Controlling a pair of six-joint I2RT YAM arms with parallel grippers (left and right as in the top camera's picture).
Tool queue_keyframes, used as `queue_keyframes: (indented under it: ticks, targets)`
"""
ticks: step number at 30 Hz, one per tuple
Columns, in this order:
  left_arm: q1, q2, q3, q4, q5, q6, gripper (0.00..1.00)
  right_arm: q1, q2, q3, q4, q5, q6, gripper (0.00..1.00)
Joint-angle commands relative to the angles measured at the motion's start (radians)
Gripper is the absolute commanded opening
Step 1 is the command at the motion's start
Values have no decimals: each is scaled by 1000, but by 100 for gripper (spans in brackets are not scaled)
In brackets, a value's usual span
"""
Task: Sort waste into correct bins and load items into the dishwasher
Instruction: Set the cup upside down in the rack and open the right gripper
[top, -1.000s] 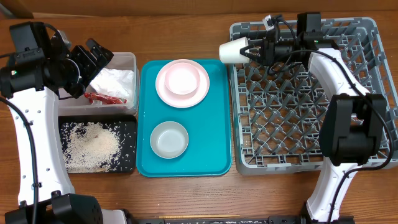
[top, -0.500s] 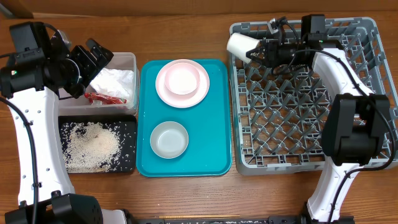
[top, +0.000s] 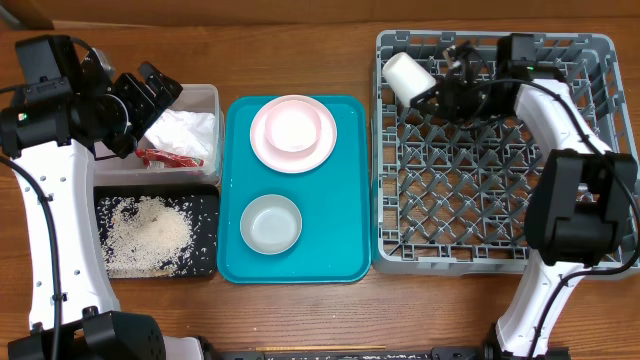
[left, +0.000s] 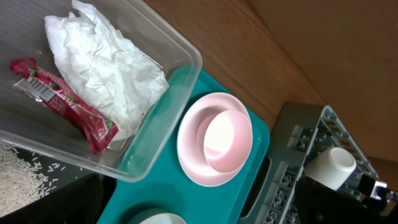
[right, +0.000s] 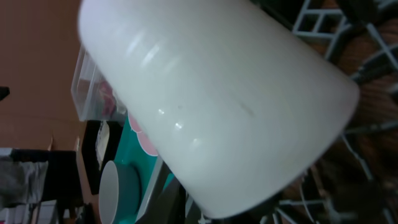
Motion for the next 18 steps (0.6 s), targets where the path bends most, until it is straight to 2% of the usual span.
queue_keyframes:
  ticks: [1, 6, 9, 18]
  targets:
    - [0, -15, 18, 1, -6, -9, 100, -12, 3, -7, -18, 27, -6, 23]
    - [0, -15, 18, 1, -6, -9, 100, -12, -33, 10, -73, 36, -6, 30]
    - [0, -15, 18, 1, -6, -9, 100, -12, -84, 13, -104, 109, -5, 32]
    - [0, -15, 18, 1, -6, -9, 100, 30, -274, 13, -148, 298, 1, 33]
